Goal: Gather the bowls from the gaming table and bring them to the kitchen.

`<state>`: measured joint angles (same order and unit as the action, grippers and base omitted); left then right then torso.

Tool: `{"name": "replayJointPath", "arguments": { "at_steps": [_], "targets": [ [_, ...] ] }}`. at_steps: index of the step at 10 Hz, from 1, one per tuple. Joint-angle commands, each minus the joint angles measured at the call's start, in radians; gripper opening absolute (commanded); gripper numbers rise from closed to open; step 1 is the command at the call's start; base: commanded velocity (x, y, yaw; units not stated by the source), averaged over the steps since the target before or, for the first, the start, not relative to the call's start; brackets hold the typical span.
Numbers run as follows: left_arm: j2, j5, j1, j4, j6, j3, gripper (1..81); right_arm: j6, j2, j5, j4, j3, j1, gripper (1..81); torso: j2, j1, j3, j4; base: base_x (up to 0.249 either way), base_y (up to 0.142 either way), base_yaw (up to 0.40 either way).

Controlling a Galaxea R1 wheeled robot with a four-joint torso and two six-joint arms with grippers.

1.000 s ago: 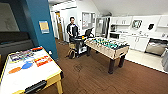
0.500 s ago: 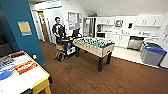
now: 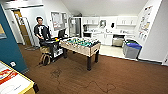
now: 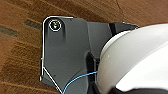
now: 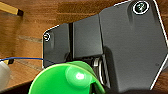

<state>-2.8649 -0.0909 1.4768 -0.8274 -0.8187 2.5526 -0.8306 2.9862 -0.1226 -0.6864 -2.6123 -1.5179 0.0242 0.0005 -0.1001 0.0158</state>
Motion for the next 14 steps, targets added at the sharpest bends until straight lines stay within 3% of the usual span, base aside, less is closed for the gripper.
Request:
{"name": "replayJointPath", "arguments": {
  "at_steps": [1, 7, 14],
  "targets": [
    [0.011, 0.020, -0.042, 0.005, 0.001, -0.005, 1.0, 0.005, 0.003, 0.034, -0.019, 0.006, 0.046, 1.0, 0.000, 0.000, 0.000, 0.000, 0.000, 0.000, -0.382],
    [0.015, 0.019, -0.042, 0.004, 0.001, -0.005, 1.0, 0.007, 0.003, 0.035, -0.021, 0.008, 0.050, 1.0, 0.000, 0.000, 0.000, 0.000, 0.000, 0.000, -0.319],
    [0.019, -0.001, -0.039, -0.002, 0.001, -0.006, 1.0, 0.007, 0.003, 0.035, -0.024, 0.006, 0.049, 1.0, 0.000, 0.000, 0.000, 0.000, 0.000, 0.000, -0.019]
  ]
}}
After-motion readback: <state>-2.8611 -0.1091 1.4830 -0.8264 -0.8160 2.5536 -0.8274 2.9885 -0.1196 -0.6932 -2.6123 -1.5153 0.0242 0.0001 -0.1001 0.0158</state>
